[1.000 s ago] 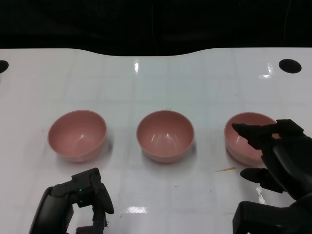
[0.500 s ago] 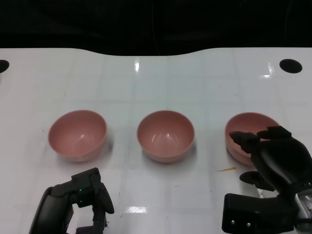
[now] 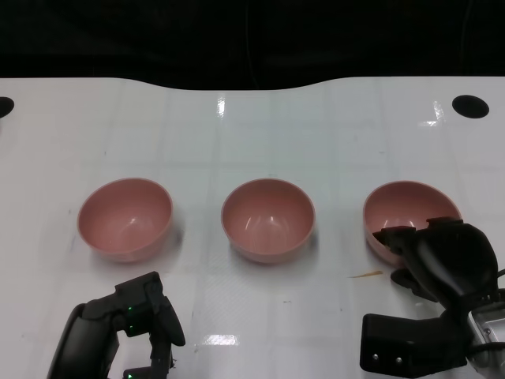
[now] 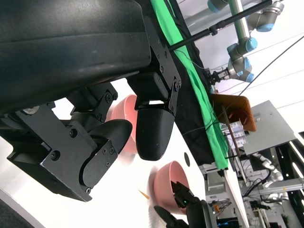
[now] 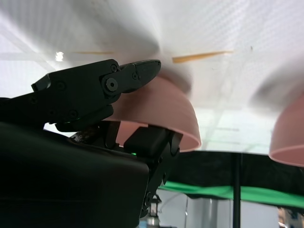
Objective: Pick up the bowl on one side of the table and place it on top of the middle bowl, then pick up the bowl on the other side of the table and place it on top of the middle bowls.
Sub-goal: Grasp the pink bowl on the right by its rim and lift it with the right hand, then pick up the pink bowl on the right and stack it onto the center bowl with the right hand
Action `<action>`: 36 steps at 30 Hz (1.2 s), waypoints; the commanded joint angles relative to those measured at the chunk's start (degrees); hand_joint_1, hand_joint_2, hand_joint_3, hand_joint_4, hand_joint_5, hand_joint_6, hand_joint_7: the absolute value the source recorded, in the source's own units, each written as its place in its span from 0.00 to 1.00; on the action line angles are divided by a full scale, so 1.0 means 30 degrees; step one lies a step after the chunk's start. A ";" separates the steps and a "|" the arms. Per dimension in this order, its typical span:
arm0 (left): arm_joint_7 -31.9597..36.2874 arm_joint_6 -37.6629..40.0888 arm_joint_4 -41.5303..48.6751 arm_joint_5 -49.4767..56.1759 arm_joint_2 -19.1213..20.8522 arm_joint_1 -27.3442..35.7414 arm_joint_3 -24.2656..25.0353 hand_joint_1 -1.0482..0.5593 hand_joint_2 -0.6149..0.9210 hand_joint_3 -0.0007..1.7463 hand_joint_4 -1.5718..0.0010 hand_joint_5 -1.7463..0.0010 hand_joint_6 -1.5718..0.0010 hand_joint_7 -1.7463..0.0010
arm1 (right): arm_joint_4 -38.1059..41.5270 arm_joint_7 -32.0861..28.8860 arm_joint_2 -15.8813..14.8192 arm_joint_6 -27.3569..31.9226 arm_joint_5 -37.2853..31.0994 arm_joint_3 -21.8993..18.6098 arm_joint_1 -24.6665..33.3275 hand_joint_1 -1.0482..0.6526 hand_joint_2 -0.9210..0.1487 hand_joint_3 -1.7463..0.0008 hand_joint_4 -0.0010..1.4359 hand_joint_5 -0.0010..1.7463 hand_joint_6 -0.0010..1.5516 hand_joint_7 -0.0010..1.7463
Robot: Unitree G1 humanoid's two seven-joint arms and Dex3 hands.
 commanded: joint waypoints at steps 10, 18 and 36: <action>0.0016 -0.0188 -0.0110 -0.0242 0.0197 0.0025 0.0132 0.64 0.65 0.85 0.43 0.00 0.49 0.06 | 0.0292 -0.1867 -0.0578 -0.1314 0.0983 -0.0006 -0.1286 0.48 0.28 0.63 0.66 1.00 0.63 0.43; 0.0110 0.0070 -0.0199 -0.0162 0.0181 0.0014 0.0112 0.63 0.65 0.85 0.43 0.00 0.48 0.06 | -0.2427 -0.0377 -0.0885 -0.1259 0.1470 -0.0169 -0.0829 0.49 0.41 0.44 0.66 1.00 0.48 0.97; 0.0155 0.0910 -0.0756 -0.0276 0.0032 0.0190 0.0037 0.64 0.64 0.85 0.44 0.00 0.49 0.07 | -1.0279 0.5771 0.0280 -0.1787 0.5905 -0.1254 -0.0332 0.50 0.58 0.19 0.70 1.00 0.49 1.00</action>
